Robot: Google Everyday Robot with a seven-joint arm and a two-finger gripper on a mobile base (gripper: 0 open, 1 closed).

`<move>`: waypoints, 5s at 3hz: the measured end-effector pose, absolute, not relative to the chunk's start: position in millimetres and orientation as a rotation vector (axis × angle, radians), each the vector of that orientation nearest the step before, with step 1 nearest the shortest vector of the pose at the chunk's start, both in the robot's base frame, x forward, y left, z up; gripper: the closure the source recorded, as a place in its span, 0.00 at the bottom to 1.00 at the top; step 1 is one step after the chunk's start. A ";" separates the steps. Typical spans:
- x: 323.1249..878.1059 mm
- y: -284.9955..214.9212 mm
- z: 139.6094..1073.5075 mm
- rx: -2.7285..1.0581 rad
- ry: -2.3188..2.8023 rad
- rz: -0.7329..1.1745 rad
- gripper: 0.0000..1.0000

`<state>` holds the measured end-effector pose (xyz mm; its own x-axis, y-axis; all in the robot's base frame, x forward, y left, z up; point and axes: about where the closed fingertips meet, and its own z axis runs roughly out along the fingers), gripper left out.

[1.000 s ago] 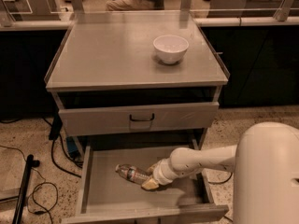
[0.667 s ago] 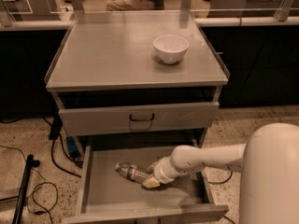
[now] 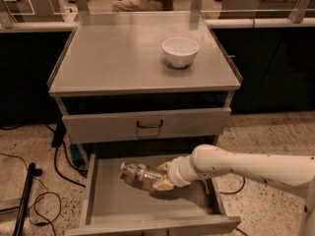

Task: Pick water bottle from middle drawer and place on counter

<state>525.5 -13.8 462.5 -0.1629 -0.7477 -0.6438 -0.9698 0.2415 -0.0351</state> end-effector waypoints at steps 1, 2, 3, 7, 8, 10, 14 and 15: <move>524.3 -24.0 503.0 -1.588 1.948 0.497 1.00; 528.9 -38.6 569.2 -1.648 1.939 0.424 1.00; 535.3 -47.6 614.7 -1.677 1.935 0.393 1.00; 541.9 -63.0 735.1 -1.738 1.856 0.310 1.00; 552.2 -64.6 781.7 -1.762 1.809 0.210 1.00; 570.6 -50.7 838.0 -1.781 1.706 0.194 1.00; 641.3 16.8 879.4 -1.820 1.499 0.304 1.00; 660.7 26.1 887.8 -1.755 1.523 0.301 1.00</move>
Offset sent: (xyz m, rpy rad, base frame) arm 0.0071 -0.0383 0.1615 -0.1292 -0.0940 0.0632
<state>660.7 26.1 887.8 0.2545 -0.7348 -0.6287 -0.9186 0.0196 -0.3948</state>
